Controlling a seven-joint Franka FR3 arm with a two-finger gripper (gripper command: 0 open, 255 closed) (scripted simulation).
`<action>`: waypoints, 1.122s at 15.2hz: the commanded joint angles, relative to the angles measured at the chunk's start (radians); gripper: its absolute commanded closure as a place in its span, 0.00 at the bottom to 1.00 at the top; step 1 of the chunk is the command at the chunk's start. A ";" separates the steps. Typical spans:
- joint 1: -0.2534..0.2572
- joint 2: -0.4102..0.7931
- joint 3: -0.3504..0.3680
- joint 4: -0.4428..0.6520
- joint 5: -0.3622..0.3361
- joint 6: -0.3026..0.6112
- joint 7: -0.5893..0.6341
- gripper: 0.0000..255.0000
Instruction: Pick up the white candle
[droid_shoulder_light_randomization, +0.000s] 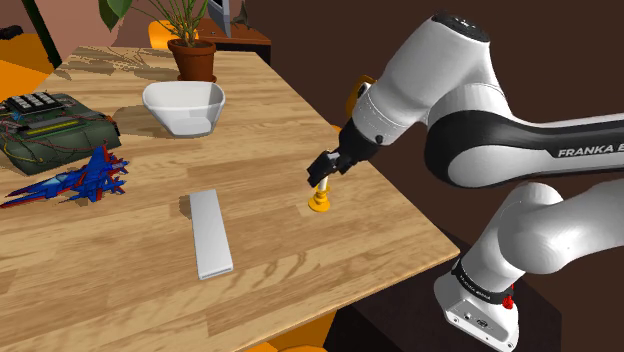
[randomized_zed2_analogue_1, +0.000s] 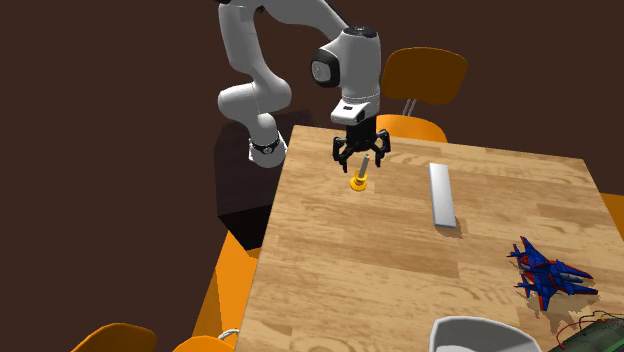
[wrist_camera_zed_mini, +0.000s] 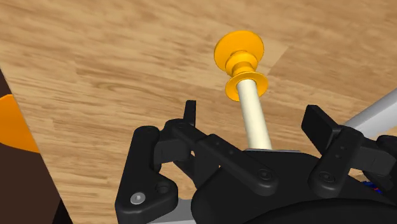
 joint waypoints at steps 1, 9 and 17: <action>-0.003 0.011 0.011 -0.018 0.001 0.031 0.006 0.00; -0.003 0.026 0.030 -0.054 0.006 0.082 0.015 1.00; -0.003 0.022 0.024 -0.044 0.005 0.068 0.012 1.00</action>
